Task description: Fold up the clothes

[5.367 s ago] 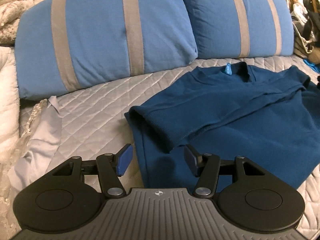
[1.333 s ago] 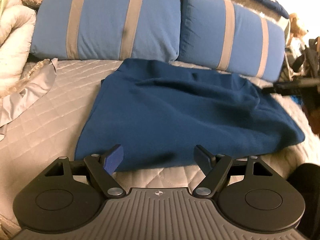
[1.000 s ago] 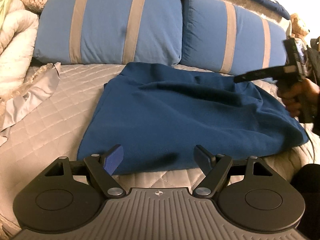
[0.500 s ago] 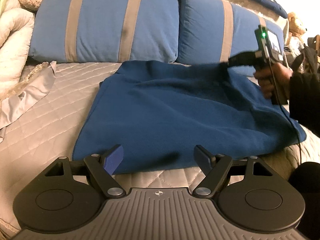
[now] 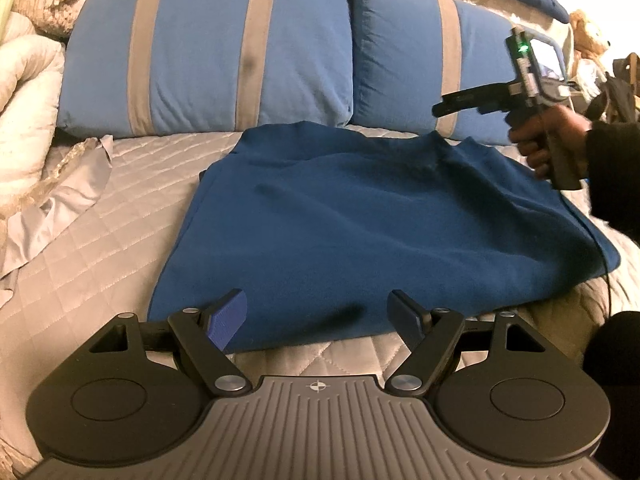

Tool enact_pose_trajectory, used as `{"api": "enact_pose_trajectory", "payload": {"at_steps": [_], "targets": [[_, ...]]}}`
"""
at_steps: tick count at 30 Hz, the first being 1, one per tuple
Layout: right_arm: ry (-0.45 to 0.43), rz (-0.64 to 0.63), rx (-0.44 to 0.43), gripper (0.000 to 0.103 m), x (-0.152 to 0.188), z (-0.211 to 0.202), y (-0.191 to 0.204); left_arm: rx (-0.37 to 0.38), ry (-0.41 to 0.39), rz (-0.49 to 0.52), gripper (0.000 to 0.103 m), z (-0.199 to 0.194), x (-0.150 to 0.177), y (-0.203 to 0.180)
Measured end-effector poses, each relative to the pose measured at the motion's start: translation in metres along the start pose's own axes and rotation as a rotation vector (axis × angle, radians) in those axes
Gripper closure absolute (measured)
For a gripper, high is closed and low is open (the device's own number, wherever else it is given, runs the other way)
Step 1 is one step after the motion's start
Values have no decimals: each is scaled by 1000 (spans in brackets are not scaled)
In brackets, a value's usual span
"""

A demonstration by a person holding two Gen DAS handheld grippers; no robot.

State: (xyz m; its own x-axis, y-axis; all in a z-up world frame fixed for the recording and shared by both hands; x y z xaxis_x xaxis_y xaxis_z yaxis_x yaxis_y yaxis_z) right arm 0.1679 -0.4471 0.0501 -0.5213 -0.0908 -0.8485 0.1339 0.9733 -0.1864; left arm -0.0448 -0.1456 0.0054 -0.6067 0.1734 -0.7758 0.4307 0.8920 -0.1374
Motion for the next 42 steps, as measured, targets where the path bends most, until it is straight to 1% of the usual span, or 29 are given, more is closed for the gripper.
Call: {"api": "enact_pose_trajectory", "payload": {"at_steps": [1,5,11,15,19,26,34,39,42], "targets": [[-1,-21,4,1,1,-7,-1,-3,0,2,26,0,0,0],[-3,-82,31,0,10,-33,-10,-17,-4,10,26,-1,-1,0],[36,-31,42,0,35,-68,-39,-31,-2,48,26,0,-1,-2],[52,-8,48,0,51,-86,-57,-39,6,90,26,1,-1,-5],[69,16,46,0,68,-105,-72,-60,0,111,26,-1,-1,-7],[100,34,47,0,105,-138,-93,-86,-1,92,26,-4,-1,-3],[168,64,56,0,149,-157,-117,-109,7,111,26,-4,-1,-5],[207,105,55,0,164,-160,-134,-111,8,112,26,-5,-1,-4],[213,116,69,0,168,-161,-140,-111,9,112,26,-4,0,-4]]}}
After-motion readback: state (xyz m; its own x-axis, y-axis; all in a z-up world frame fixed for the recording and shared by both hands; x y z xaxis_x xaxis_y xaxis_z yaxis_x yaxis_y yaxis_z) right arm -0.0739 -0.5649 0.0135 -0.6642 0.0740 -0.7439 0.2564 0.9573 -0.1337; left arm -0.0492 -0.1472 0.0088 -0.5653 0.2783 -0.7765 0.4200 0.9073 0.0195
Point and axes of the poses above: each gripper's, at about its wrist camera, not at the fingertips, and z roughly the way its jaws point, y to its left, x to its underside, the point moved 9 cm from there along z, roughly the way its jaws point, and after that the axes turned 12 degrees about x, right-handed, at the moved point
